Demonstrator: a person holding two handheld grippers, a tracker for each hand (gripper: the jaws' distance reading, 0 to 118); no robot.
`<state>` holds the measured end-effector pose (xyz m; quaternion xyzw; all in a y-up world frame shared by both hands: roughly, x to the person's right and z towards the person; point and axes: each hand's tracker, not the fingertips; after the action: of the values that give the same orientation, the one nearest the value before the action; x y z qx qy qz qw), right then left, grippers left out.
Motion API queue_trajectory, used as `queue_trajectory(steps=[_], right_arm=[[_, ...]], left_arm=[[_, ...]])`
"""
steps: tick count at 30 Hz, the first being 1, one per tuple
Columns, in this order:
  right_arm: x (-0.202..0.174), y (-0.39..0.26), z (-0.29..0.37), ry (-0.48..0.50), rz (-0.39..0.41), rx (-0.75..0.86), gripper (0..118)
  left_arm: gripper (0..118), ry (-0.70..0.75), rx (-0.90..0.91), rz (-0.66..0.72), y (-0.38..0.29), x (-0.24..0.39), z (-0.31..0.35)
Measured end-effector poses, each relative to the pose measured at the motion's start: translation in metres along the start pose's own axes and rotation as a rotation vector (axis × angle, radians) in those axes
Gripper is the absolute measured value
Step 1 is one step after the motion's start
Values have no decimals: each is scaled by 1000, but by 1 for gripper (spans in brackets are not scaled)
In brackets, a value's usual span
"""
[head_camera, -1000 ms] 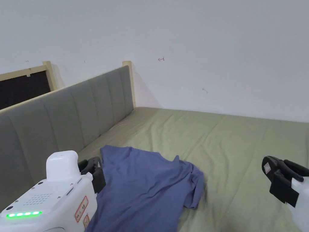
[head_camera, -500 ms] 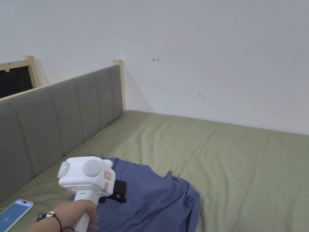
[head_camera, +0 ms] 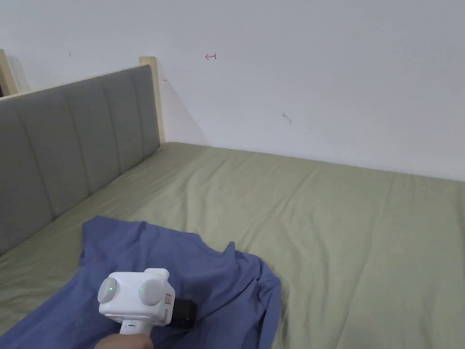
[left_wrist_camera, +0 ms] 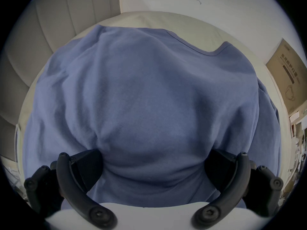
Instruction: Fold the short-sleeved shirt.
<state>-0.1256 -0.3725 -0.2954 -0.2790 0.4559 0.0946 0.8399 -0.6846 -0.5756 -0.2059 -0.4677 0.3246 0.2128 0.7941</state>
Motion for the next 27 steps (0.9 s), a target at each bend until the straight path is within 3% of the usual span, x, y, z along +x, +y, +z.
queue_trajectory(steps=[1,4,5,6,7,8,11,16,20,21,27], right_arm=[[-2,-1,1,9,-3,13,0],[-6,1,15,-3,-11,80,0],[-6,2,20,-12,-12,109,0],[-5,4,27,-15,-9,128,0],[-5,6,34,-19,-2,136,0],[-5,8,40,-25,1,141,0],[-2,9,61,-41,-9,172,0],[6,3,103,-70,-32,245,0],[13,-1,126,-83,-48,279,0],[15,-2,131,-86,-57,296,0],[27,5,161,-86,-144,385,0]], left_arm=[[114,2,2,3,-13,26,69],[88,13,18,-17,-31,53,115],[88,17,66,-44,4,12,77],[69,42,108,-59,6,12,89],[15,82,124,-95,8,10,100],[0,126,137,-130,10,6,109],[0,79,157,-126,26,-23,101],[0,61,485,-50,21,-21,220],[0,-28,713,-209,33,15,302],[0,-77,744,-259,18,48,341],[0,-386,800,-429,16,153,460]])
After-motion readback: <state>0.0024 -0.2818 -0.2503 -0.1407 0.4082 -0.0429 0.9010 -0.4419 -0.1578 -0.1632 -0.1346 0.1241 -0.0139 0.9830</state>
